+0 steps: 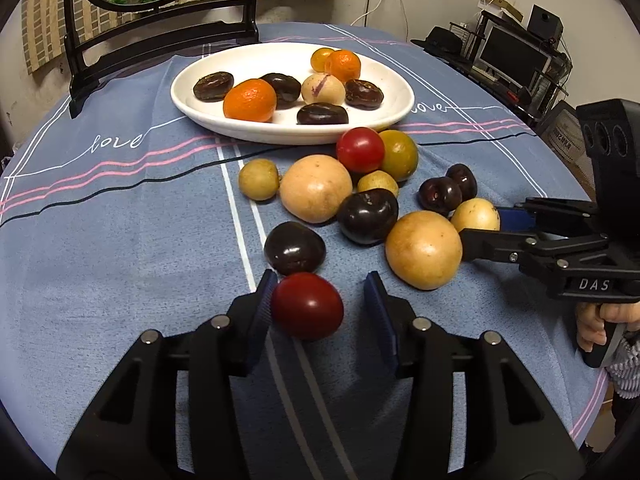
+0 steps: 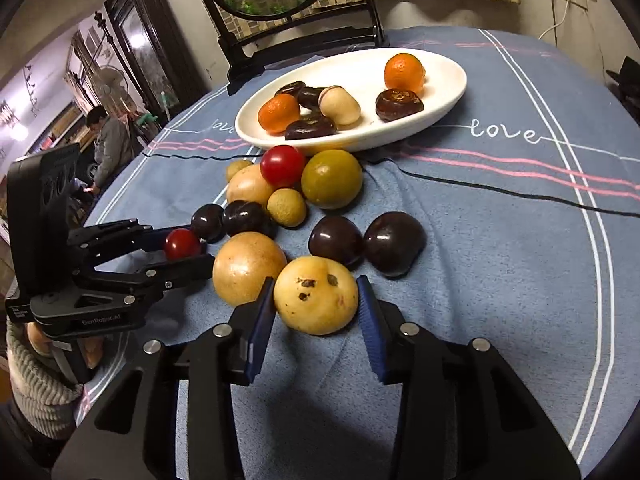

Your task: Organize fruits

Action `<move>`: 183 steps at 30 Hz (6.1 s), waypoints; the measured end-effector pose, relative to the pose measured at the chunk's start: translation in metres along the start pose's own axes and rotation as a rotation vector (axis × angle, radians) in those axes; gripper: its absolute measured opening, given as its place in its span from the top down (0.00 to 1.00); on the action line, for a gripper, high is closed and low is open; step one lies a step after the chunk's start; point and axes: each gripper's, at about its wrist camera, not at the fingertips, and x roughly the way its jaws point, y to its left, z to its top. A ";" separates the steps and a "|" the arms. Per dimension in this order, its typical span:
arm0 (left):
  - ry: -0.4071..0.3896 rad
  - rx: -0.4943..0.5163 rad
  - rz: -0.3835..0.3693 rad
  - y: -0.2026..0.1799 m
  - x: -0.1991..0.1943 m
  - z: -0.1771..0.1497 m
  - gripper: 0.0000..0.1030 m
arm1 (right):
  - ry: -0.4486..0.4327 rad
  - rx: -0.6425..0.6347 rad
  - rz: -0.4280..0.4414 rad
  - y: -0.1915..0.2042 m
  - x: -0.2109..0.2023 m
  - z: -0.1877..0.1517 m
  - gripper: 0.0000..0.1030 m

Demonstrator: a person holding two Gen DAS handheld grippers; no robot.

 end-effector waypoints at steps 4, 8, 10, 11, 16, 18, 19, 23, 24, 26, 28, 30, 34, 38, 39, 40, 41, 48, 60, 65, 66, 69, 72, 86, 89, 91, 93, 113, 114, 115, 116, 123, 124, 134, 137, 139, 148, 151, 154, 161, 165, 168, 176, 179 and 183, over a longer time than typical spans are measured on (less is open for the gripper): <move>-0.012 -0.053 -0.004 0.008 -0.005 -0.002 0.69 | -0.018 0.032 0.039 -0.006 -0.005 0.000 0.61; -0.082 -0.081 0.002 0.011 -0.021 -0.005 0.69 | -0.066 0.040 0.046 -0.007 -0.017 -0.001 0.61; -0.125 -0.082 0.011 0.010 -0.030 -0.002 0.69 | -0.083 0.038 0.041 -0.007 -0.022 -0.002 0.61; -0.141 -0.083 0.012 0.009 -0.034 0.001 0.69 | -0.087 0.038 0.040 -0.006 -0.022 0.000 0.61; -0.211 -0.089 0.072 0.014 -0.047 0.053 0.69 | -0.167 0.034 0.054 -0.003 -0.038 0.030 0.61; -0.235 -0.110 0.100 0.021 -0.046 0.080 0.69 | -0.221 0.042 0.043 -0.005 -0.046 0.059 0.61; -0.251 -0.125 0.120 0.025 -0.043 0.095 0.69 | -0.239 0.053 0.039 -0.007 -0.046 0.072 0.61; -0.253 -0.202 0.118 0.041 -0.014 0.131 0.68 | -0.269 0.086 0.001 -0.014 -0.016 0.118 0.61; -0.245 -0.219 0.108 0.044 -0.006 0.137 0.68 | -0.262 0.090 0.002 -0.015 -0.010 0.122 0.61; -0.220 -0.233 0.106 0.051 0.018 0.150 0.68 | -0.240 0.092 -0.005 -0.019 0.013 0.130 0.61; -0.202 -0.230 0.112 0.054 0.033 0.157 0.68 | -0.222 0.101 -0.009 -0.025 0.029 0.135 0.61; -0.188 -0.223 0.101 0.057 0.045 0.162 0.68 | -0.200 0.118 -0.009 -0.034 0.043 0.141 0.61; -0.183 -0.220 0.075 0.063 0.053 0.163 0.39 | -0.168 0.139 -0.026 -0.048 0.054 0.145 0.59; -0.214 -0.226 0.050 0.068 0.044 0.159 0.38 | -0.163 0.155 -0.035 -0.052 0.057 0.141 0.36; -0.214 -0.229 0.057 0.072 0.041 0.156 0.38 | -0.173 0.152 -0.038 -0.052 0.054 0.141 0.36; -0.216 -0.230 0.063 0.074 0.038 0.153 0.38 | -0.183 0.148 -0.035 -0.051 0.051 0.140 0.36; -0.218 -0.232 0.075 0.078 0.034 0.148 0.38 | -0.198 0.145 -0.031 -0.051 0.047 0.139 0.36; -0.189 -0.294 0.114 0.099 -0.002 0.097 0.38 | -0.212 0.123 -0.012 -0.044 0.033 0.133 0.36; -0.049 -0.110 0.174 0.066 -0.014 0.002 0.34 | -0.277 0.176 0.052 -0.045 -0.011 0.106 0.35; -0.033 -0.043 0.201 0.052 -0.006 0.001 0.34 | -0.296 0.217 0.044 -0.050 -0.024 0.089 0.26; -0.042 -0.043 0.194 0.052 -0.007 0.002 0.37 | -0.301 0.226 0.038 -0.052 -0.026 0.087 0.20; -0.049 -0.051 0.164 0.053 -0.006 0.005 0.67 | -0.313 0.235 0.026 -0.053 -0.028 0.086 0.13; -0.043 -0.051 0.156 0.053 -0.003 0.006 0.67 | -0.312 0.239 0.031 -0.054 -0.028 0.086 0.13; -0.048 -0.089 0.144 0.060 0.002 0.013 0.67 | -0.200 0.170 0.003 -0.043 -0.025 0.061 0.14; -0.046 -0.079 0.145 0.058 0.002 0.013 0.67 | -0.150 0.098 -0.086 -0.041 -0.022 0.038 0.26; -0.046 -0.075 0.147 0.058 0.002 0.013 0.67 | -0.121 0.069 -0.124 -0.040 -0.019 0.027 0.38; -0.045 -0.074 0.149 0.057 0.002 0.013 0.67 | -0.090 0.031 -0.143 -0.034 -0.011 0.021 0.48; -0.042 -0.063 0.158 0.053 0.003 0.013 0.64 | -0.068 -0.129 -0.162 -0.014 0.002 0.026 0.71; -0.041 -0.062 0.158 0.053 0.003 0.013 0.63 | -0.067 -0.149 -0.174 -0.011 0.001 0.024 0.72; -0.040 -0.058 0.157 0.052 0.003 0.013 0.62 | -0.067 -0.160 -0.184 -0.009 0.001 0.024 0.72; -0.039 -0.054 0.157 0.051 0.004 0.013 0.61 | -0.066 -0.163 -0.192 -0.009 0.002 0.025 0.72; -0.045 -0.050 0.137 0.050 0.003 0.013 0.57 | -0.071 -0.141 -0.168 -0.015 0.004 0.028 0.72; -0.052 -0.055 0.125 0.051 0.002 0.013 0.62 | -0.073 -0.132 -0.162 -0.015 0.002 0.027 0.73; -0.091 -0.067 0.097 0.051 -0.006 0.011 0.70 | -0.130 -0.070 -0.138 -0.021 -0.014 0.025 0.73; -0.141 -0.066 0.090 0.049 -0.017 0.013 0.70 | -0.144 -0.057 -0.131 -0.022 -0.018 0.026 0.73; -0.175 -0.091 0.053 0.049 -0.027 0.023 0.70 | -0.161 -0.044 -0.115 -0.022 -0.021 0.029 0.73; -0.208 -0.108 0.037 0.040 -0.002 0.114 0.70 | -0.198 0.024 -0.042 -0.022 -0.004 0.107 0.73; -0.189 -0.136 0.030 0.045 0.022 0.128 0.70 | -0.179 0.043 -0.026 -0.028 0.019 0.122 0.73; -0.171 -0.148 0.030 0.054 0.039 0.134 0.70 | -0.163 0.066 -0.014 -0.035 0.039 0.130 0.73; -0.169 -0.160 0.006 0.067 0.059 0.164 0.70 | -0.145 0.042 -0.025 -0.040 0.057 0.152 0.71; -0.144 -0.163 -0.004 0.067 0.072 0.168 0.32 | -0.103 0.055 -0.013 -0.047 0.069 0.153 0.49; -0.152 -0.146 0.018 0.066 0.069 0.162 0.24 | -0.166 0.073 -0.025 -0.051 0.060 0.152 0.30; -0.181 -0.207 0.042 0.081 0.033 0.130 0.24 | -0.231 0.110 -0.011 -0.043 0.019 0.137 0.22; -0.156 -0.206 0.075 0.081 0.018 0.100 0.24 | -0.261 0.126 -0.019 -0.039 0.003 0.116 0.06; -0.122 -0.182 0.113 0.070 0.009 0.063 0.24 | -0.258 0.159 0.007 -0.039 -0.011 0.084 0.06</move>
